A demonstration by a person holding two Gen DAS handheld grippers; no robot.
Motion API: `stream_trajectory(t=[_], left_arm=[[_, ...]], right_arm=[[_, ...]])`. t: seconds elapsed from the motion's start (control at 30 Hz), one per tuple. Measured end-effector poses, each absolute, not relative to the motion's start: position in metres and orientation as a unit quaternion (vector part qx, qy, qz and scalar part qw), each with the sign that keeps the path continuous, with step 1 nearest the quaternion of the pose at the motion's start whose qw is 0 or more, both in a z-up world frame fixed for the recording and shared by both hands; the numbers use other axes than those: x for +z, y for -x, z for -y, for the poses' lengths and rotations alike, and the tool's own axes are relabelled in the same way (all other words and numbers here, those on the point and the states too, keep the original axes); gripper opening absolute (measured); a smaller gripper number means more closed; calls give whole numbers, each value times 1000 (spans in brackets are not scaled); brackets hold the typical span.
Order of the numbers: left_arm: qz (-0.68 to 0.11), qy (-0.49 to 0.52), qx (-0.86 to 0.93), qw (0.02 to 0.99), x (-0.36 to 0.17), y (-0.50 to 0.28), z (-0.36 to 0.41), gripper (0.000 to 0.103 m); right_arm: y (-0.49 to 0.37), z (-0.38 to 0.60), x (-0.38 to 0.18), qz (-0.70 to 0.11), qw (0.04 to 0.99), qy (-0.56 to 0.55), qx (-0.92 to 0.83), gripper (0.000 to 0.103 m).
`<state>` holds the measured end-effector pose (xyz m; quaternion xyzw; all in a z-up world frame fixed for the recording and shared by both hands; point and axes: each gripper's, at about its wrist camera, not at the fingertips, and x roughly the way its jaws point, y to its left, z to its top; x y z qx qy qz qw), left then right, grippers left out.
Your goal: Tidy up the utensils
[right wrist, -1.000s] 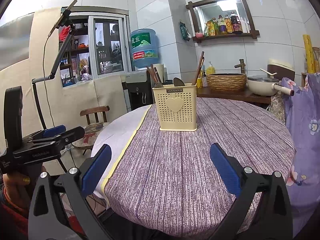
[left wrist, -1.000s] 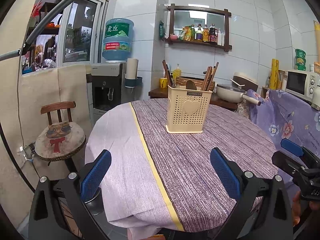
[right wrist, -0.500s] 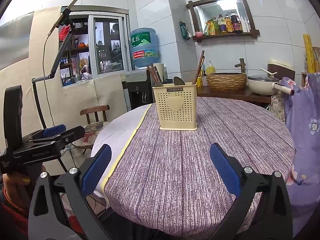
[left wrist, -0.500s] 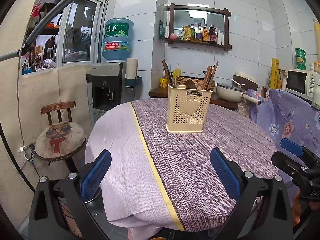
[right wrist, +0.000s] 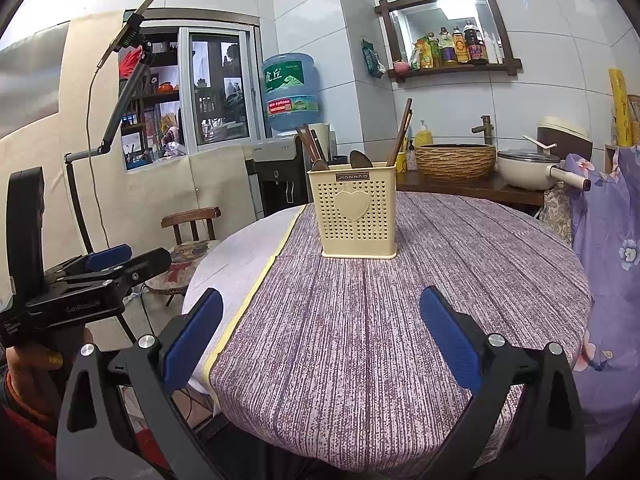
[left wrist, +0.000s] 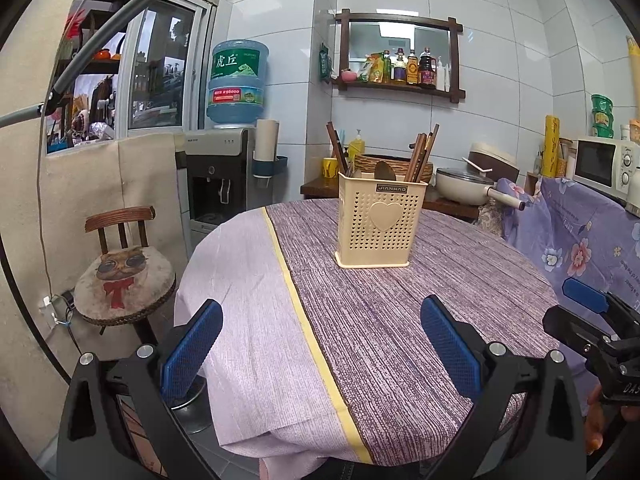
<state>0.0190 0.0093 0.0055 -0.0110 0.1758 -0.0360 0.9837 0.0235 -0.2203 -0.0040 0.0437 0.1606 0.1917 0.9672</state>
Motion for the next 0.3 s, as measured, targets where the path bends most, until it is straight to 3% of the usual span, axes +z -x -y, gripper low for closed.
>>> stream_trajectory(t=[0.3], left_arm=[[-178,16,-40,983,7,-20,-12,98]], right_arm=[[-24,220,-4,-162,967,-44,193,97]])
